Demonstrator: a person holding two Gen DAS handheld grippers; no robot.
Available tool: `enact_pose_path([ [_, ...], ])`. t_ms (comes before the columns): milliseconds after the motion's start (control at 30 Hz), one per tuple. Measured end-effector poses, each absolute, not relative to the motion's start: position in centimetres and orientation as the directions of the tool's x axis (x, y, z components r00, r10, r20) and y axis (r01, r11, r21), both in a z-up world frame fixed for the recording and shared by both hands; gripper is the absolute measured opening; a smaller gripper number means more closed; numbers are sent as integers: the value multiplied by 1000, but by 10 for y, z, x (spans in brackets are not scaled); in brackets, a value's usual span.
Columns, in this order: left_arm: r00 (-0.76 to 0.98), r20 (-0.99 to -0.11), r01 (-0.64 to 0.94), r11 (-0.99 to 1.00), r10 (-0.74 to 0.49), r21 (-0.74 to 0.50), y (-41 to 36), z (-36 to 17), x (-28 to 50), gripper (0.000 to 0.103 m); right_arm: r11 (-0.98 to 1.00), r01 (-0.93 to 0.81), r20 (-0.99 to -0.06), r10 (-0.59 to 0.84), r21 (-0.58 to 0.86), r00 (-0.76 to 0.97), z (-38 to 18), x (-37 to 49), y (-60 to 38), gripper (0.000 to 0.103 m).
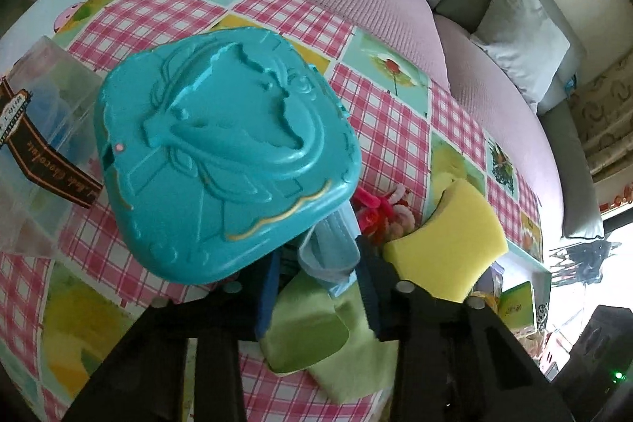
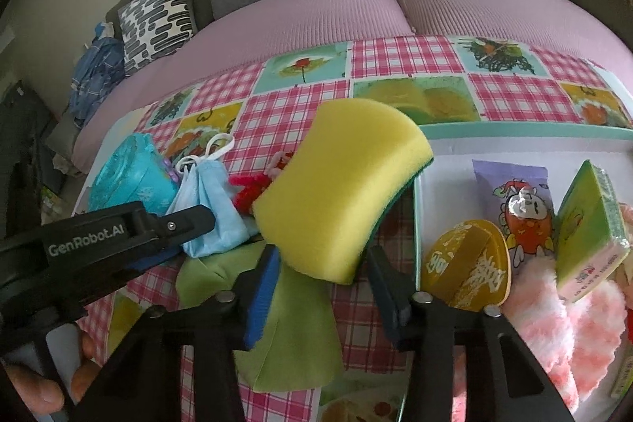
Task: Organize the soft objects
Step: 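Grasp the yellow sponge with the right tool while the left tool grasps the blue face mask, then carry the sponge with the right tool while the left tool carries the mask to the tray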
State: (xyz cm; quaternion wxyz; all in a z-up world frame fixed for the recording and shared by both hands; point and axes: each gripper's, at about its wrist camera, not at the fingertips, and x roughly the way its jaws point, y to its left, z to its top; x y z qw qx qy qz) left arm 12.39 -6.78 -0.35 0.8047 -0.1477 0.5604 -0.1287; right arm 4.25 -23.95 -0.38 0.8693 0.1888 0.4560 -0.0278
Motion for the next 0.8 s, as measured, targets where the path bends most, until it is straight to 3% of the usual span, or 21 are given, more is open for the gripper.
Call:
enact_pose_path([
  [100, 345, -860, 38, 922, -375, -386, -67, -5, 125, 25, 925, 222, -800, 126, 308, 587, -4, 42, -240, 43],
  [367, 367, -850, 73, 922, -379, -380, -70, 3, 123, 25, 918, 227, -789, 131, 325, 600, -2, 40, -243, 36],
  [800, 454, -794, 160, 913, -405, -375, -72, 50, 109, 24, 919, 219, -745, 109, 328, 658, 27, 24, -251, 35],
])
